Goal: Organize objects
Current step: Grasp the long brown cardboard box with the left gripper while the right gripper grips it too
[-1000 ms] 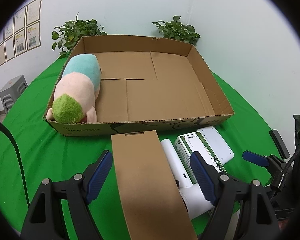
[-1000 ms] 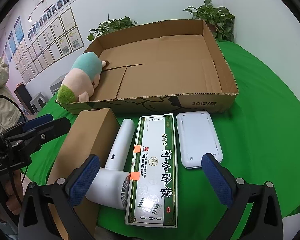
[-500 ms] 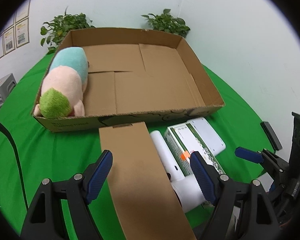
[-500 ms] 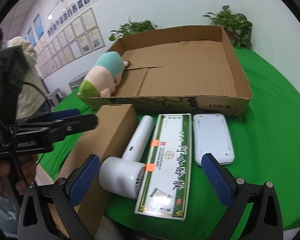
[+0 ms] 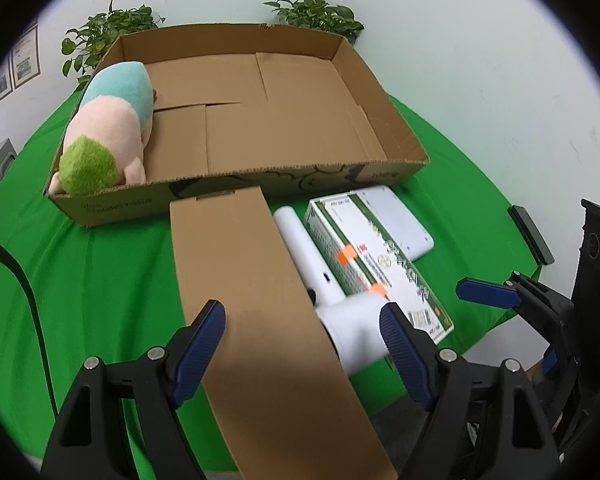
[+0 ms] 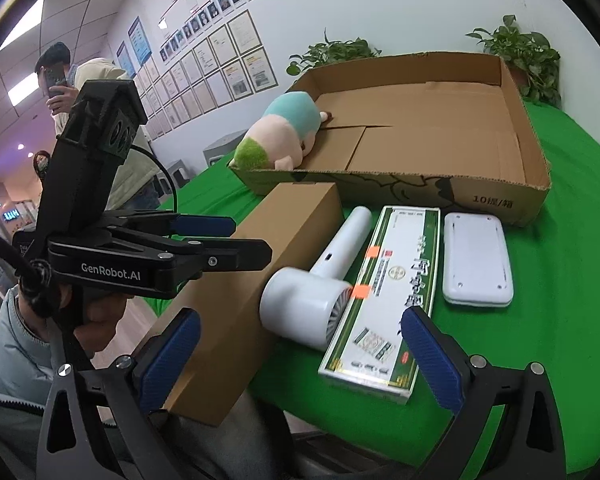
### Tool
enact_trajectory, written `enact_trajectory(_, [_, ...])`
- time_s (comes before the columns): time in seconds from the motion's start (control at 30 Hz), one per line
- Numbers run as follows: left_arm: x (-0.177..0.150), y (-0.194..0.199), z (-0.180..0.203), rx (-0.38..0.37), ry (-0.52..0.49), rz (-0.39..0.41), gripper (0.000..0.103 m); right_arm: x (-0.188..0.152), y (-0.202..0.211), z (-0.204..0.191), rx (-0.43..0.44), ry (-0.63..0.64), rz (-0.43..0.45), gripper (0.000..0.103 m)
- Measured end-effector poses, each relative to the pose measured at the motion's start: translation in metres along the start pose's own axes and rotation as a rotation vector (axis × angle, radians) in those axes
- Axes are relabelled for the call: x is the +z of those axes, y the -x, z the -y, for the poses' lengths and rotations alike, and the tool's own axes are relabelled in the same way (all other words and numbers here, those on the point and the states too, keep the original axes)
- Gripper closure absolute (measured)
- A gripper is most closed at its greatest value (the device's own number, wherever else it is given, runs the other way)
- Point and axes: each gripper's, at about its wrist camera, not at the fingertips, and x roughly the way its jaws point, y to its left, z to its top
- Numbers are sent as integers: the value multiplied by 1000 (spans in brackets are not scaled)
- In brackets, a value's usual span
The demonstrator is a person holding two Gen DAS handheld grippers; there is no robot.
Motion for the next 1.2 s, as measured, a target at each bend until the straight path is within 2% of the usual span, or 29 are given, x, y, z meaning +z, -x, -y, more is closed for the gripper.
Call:
enact_trajectory(0.13, [-8,4,5,19,-6,-13,24,-11,0,-9,58,13,-12,5])
enact_trajectory(0.27, [-16,4,13,30,-13,-30,24,-18,-3,-20,99,36,-24,13])
enact_trajectory(0.43, [-24,-1,22,55,-37,-61,24,-27,-7,-29,100,67,-47,18])
enact_trajectory(0.63, [-29,-4,31,111,-87,-59,24,-31,-11,-23,93,20,-69,18])
enact_trajectory(0.8, [-34,-6,28,200,-100,-39,24,-31,-17,-29,135,18,-78,18])
enact_trajectory(0.93, [-33,-5,20,217,-89,-28,23,-35,-27,-35,150,7,-90,18])
enact_trajectory(1.07, [-32,-5,19,209,-88,-27,23,-31,-37,-46,195,21,-92,32])
enact_trajectory(1.2, [-32,-4,16,228,-77,-27,25,-29,-48,-54,220,28,-92,37])
